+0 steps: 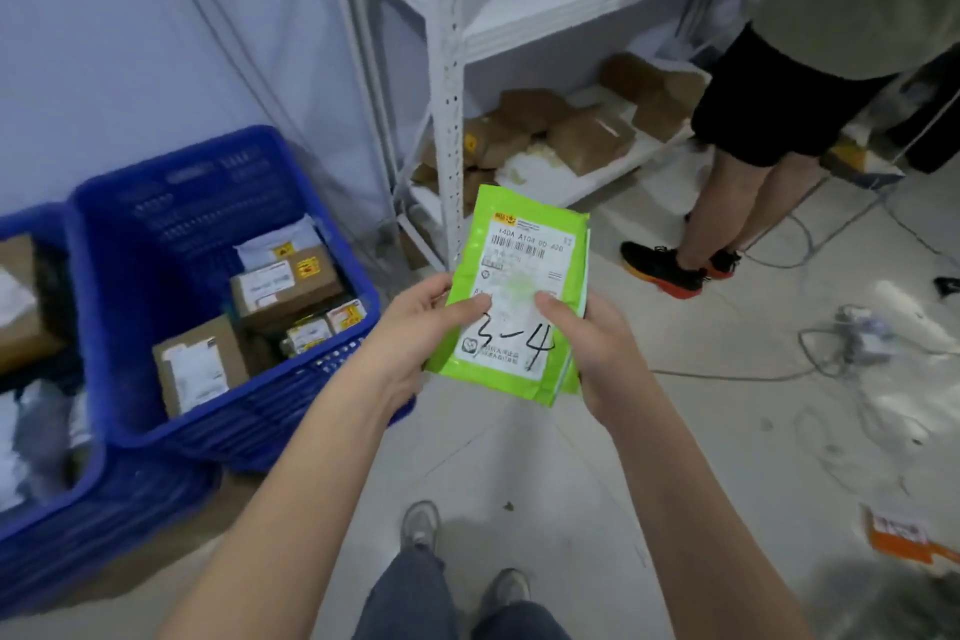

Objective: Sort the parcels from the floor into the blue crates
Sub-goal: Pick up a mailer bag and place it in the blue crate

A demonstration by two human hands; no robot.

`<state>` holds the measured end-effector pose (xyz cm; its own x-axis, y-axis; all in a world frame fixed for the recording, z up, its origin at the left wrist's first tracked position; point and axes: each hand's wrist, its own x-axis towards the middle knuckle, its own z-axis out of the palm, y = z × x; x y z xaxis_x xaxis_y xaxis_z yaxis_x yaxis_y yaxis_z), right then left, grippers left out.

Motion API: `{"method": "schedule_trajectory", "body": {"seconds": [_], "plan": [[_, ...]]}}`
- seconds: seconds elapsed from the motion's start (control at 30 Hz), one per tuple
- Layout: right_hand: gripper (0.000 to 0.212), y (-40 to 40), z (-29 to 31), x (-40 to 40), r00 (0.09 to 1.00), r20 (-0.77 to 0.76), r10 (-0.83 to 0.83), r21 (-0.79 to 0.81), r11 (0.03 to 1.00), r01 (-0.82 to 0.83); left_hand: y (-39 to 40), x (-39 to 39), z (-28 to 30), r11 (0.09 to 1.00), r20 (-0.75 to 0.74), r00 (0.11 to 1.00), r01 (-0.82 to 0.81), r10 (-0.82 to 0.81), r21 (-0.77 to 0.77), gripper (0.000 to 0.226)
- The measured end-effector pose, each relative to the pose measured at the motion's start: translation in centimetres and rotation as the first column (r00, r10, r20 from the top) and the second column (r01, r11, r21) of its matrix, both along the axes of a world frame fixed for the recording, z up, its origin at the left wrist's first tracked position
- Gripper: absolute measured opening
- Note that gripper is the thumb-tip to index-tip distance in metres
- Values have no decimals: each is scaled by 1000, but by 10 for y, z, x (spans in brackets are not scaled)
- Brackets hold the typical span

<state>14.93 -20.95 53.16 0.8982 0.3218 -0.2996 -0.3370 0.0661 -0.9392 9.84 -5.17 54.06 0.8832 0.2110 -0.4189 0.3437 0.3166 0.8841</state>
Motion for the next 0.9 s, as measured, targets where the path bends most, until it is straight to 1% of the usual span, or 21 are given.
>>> {"method": "schedule_trajectory", "body": {"seconds": [0.13, 0.27, 0.37, 0.43, 0.5, 0.57, 0.67, 0.8, 0.9], "plan": [[21, 47, -8, -7, 990, -51, 131, -36, 991, -132, 34, -33, -4, 986, -70, 984, -166, 167, 14, 21], [15, 103, -17, -13, 961, -42, 273, -77, 958, -275, 78, -64, -15, 952, -105, 946, -304, 307, 48, 25], [19, 150, -27, -11, 923, -63, 379, -106, 917, -384, 117, -80, -30, 923, -137, 914, -369, 381, 105, 27], [22, 179, -36, -9, 903, -80, 422, -143, 892, -429, 143, -85, -41, 907, -173, 892, -402, 418, 125, 24], [20, 214, -49, -7, 882, -105, 459, -192, 861, -471, 174, -86, -56, 892, -214, 866, -427, 451, 149, 23], [22, 249, -65, -3, 870, -128, 476, -245, 835, -493, 207, -81, -71, 885, -257, 847, -434, 464, 170, 25], [20, 297, -89, 3, 871, -198, 450, -315, 812, -491, 252, -72, -94, 876, -338, 808, -441, 482, 196, 26], [28, 345, -126, 11, 871, -261, 417, -388, 781, -490, 296, -60, -118, 894, -455, 772, -416, 444, 167, 21], [31, 368, -146, 15, 867, -309, 392, -439, 750, -495, 322, -50, -129, 907, -501, 760, -395, 413, 148, 20]]}}
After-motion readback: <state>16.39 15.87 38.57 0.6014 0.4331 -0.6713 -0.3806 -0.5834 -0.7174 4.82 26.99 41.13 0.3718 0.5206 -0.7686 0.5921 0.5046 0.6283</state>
